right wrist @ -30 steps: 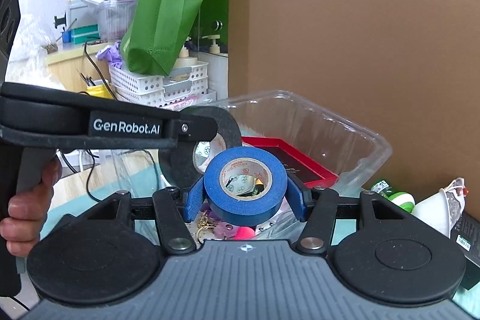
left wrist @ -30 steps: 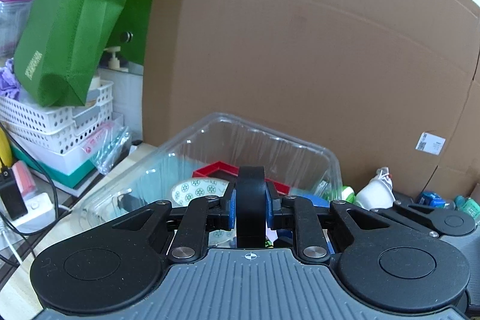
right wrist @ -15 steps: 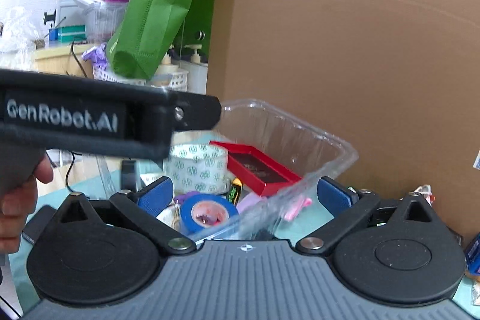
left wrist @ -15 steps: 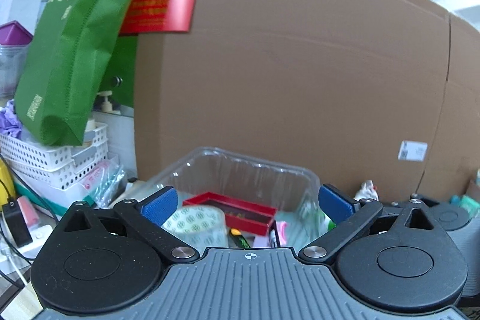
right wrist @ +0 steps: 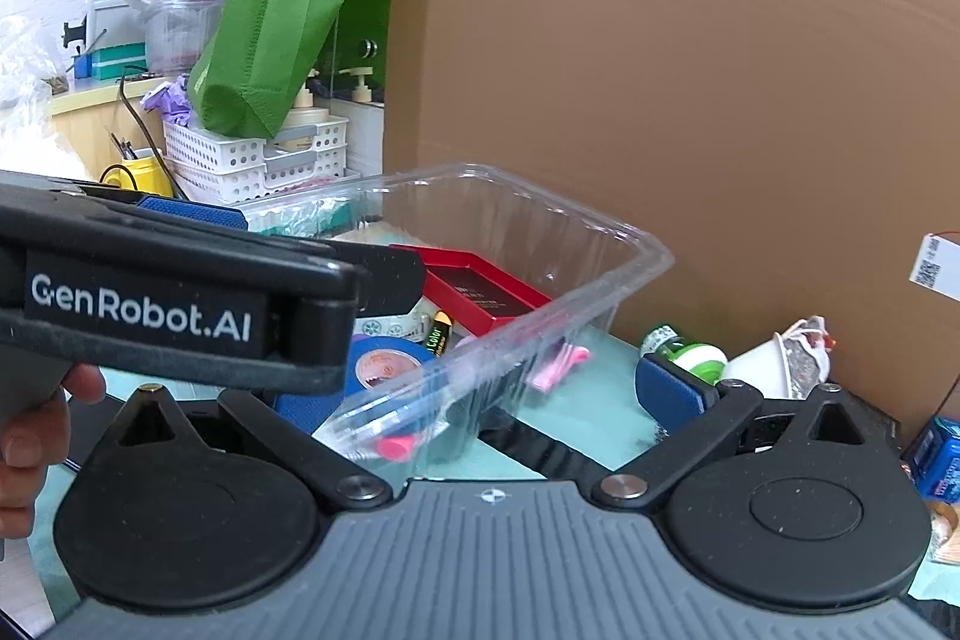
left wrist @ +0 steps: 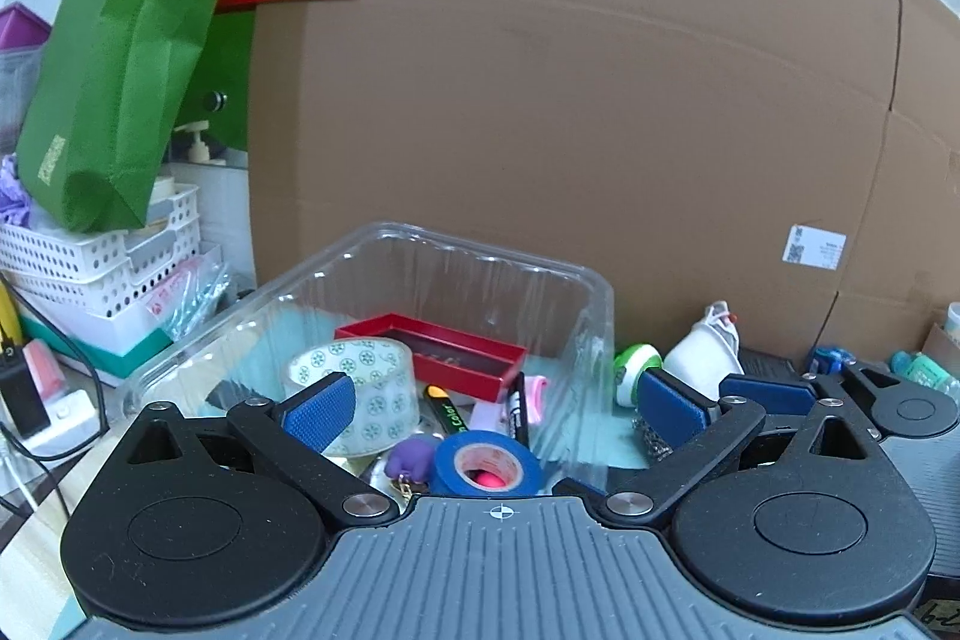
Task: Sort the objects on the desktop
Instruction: 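Move both grippers back over the table toward the steel wool, then grasp the steel wool scrubber with the right gripper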
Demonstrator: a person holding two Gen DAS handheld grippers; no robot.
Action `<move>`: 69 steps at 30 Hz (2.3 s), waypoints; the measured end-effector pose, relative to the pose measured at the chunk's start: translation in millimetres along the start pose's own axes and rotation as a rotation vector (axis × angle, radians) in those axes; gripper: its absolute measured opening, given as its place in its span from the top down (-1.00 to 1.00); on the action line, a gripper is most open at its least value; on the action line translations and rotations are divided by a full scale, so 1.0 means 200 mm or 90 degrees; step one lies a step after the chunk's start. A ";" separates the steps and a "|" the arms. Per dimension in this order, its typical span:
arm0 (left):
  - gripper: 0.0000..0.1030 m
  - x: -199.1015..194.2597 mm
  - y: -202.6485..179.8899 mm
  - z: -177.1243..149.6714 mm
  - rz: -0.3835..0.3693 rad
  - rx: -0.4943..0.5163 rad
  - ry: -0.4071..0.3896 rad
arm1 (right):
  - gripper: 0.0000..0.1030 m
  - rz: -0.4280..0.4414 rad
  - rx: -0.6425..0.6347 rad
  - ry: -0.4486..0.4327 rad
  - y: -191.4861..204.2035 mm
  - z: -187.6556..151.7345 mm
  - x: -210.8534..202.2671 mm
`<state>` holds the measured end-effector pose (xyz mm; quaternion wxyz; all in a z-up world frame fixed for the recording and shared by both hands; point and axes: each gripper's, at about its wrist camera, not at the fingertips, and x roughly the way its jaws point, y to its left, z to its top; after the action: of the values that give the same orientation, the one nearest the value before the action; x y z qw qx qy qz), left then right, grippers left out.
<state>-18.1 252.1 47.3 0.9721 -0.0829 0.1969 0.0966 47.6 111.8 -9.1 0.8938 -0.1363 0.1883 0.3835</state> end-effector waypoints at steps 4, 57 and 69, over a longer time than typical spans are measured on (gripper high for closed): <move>-1.00 -0.01 -0.06 0.00 -0.003 0.012 0.007 | -0.99 -0.007 0.004 -0.001 -0.03 -0.02 -0.04; 0.62 0.27 -0.51 -0.60 -0.148 0.074 0.187 | -0.54 -0.097 0.165 0.117 -0.68 -0.66 -0.10; 0.76 0.34 -0.39 -0.55 -0.142 0.041 0.177 | -0.20 -0.037 0.133 0.118 -0.64 -0.50 0.21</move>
<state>19.5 165.9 -71.0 0.9423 -0.0857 0.3221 -0.0306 146.1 13.8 -103.5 0.8928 -0.0828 0.3046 0.3214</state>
